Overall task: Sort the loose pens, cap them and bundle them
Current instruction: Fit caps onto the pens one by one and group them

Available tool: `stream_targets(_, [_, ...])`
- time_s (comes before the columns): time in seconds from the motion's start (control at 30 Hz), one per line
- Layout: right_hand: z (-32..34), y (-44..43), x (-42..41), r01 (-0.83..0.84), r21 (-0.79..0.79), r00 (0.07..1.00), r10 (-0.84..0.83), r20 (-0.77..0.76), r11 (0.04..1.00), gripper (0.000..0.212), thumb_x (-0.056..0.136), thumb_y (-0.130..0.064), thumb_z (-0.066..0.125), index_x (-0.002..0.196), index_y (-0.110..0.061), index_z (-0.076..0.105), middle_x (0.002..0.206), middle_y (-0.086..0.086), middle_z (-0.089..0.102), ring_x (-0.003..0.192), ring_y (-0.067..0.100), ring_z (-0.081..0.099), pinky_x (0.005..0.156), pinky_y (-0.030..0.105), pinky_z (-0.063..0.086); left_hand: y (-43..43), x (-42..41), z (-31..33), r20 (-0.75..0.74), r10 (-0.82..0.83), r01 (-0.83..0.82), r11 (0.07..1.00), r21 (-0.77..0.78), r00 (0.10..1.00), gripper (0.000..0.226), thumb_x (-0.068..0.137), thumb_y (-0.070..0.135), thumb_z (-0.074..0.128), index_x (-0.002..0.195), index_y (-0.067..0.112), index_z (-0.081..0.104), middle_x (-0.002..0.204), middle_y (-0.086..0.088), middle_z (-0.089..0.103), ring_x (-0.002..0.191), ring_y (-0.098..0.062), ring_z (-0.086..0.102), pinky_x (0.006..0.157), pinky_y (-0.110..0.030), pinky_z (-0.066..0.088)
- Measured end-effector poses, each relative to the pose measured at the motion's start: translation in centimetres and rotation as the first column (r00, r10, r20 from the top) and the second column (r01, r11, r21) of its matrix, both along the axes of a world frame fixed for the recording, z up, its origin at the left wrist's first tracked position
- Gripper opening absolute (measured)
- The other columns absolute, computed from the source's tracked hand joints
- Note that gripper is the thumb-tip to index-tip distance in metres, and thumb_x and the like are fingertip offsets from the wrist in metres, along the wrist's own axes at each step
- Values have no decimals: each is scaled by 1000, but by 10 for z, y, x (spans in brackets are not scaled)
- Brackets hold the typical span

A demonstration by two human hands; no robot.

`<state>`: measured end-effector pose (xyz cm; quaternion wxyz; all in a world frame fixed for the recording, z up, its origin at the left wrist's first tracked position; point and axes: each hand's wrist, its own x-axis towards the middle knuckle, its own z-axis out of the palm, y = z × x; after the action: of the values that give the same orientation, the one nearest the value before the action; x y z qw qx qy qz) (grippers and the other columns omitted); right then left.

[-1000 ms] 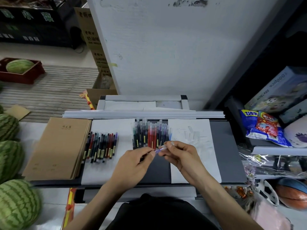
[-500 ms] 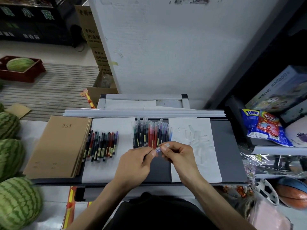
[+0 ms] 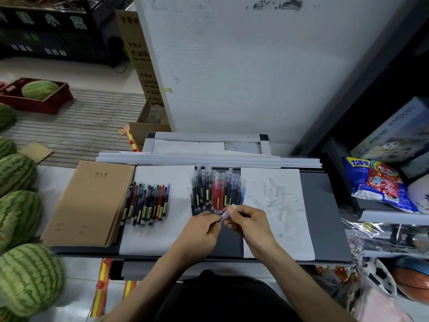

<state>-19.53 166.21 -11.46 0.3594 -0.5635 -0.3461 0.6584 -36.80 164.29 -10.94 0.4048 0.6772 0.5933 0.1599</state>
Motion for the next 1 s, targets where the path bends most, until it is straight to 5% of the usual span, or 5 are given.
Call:
stream_targets(0.17, [-18,1,24,-75,-13,937,75,341,997,12,95,-34,75,98,-24,80,95,-4,78,83,15,75,83,34,62,8,-20,-21,-57,264,-269,958,-96,963,17,98,21,65,83,19,73,65,2,65,61,-18,56,58,-27,39])
stream_targets(0.27, [-30,-3,56,-214,8,620,129,774,977,24,94,-36,71,116,-27,71,108,-13,72,93,10,69,87,31,55,22,-35,-34,-113,390,-402,908,-116,914,24,94,24,73,72,15,68,68,-6,70,63,-22,62,60,-29,45])
stream_targets(0.4, [-40,-13,95,-332,-73,238,158,958,940,38,98,-34,63,134,-27,56,131,-5,57,111,17,63,83,37,59,42,-42,-49,-188,424,-448,887,-112,886,32,90,24,79,71,15,55,64,-8,55,60,-19,48,60,-27,38])
stream_targets(0.77, [-62,-19,123,-399,-185,155,266,951,898,37,98,-11,59,134,-18,55,130,1,52,106,18,60,79,26,53,53,-24,-67,-286,426,-454,890,-36,858,25,87,26,84,85,13,62,77,-3,67,70,-18,66,66,-36,58])
stream_targets(1.0, [-64,-16,126,-413,-205,100,268,958,887,29,101,-5,52,124,-18,63,118,-3,63,106,16,58,75,26,53,53,-27,-73,-307,411,-444,895,-40,858,33,84,35,87,92,18,59,80,2,63,71,-14,63,61,-32,52])
